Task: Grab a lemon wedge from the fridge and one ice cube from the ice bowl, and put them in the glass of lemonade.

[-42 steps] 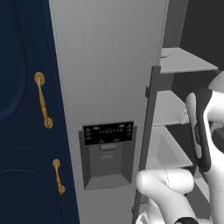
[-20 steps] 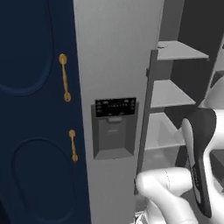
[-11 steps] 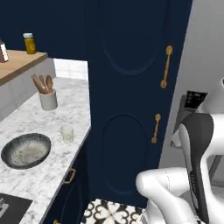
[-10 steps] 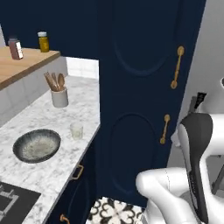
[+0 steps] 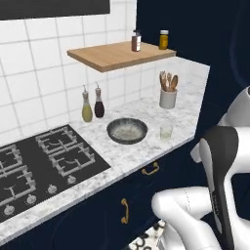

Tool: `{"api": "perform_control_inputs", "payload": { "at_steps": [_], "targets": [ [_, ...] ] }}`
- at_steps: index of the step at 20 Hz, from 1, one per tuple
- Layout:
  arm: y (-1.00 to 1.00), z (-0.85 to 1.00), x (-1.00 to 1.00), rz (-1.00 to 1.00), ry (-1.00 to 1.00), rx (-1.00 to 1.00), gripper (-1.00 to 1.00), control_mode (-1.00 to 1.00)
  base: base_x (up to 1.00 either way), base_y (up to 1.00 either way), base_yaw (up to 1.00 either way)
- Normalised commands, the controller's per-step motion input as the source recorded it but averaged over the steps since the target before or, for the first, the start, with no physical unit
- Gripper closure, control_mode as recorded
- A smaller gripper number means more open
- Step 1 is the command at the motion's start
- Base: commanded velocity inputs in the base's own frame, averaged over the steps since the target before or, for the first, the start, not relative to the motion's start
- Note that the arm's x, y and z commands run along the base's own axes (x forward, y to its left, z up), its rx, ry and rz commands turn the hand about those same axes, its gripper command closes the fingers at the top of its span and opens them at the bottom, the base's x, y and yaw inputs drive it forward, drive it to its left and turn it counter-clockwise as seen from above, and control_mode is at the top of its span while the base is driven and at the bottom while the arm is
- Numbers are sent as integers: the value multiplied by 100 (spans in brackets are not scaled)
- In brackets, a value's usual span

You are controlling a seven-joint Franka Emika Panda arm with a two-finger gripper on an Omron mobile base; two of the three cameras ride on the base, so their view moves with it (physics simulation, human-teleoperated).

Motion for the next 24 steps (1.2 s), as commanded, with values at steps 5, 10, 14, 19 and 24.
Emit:
{"api": "perform_control_inputs", "payload": {
  "at_steps": [5, 10, 14, 19, 24],
  "targets": [
    [0, 0, 0, 0, 0, 0, 100, 100, 76, -46, 29],
    [0, 0, 0, 0, 0, 0, 100, 100, 96, -19, -3],
    [0, 0, 0, 0, 0, 0, 100, 100, 66, 5, -6],
    [0, 0, 0, 0, 0, 0, 100, 100, 49, 21, 0],
    [0, -45, 56, 0, 11, 3, 100, -100, 19, 0, -1]
  ]
}}
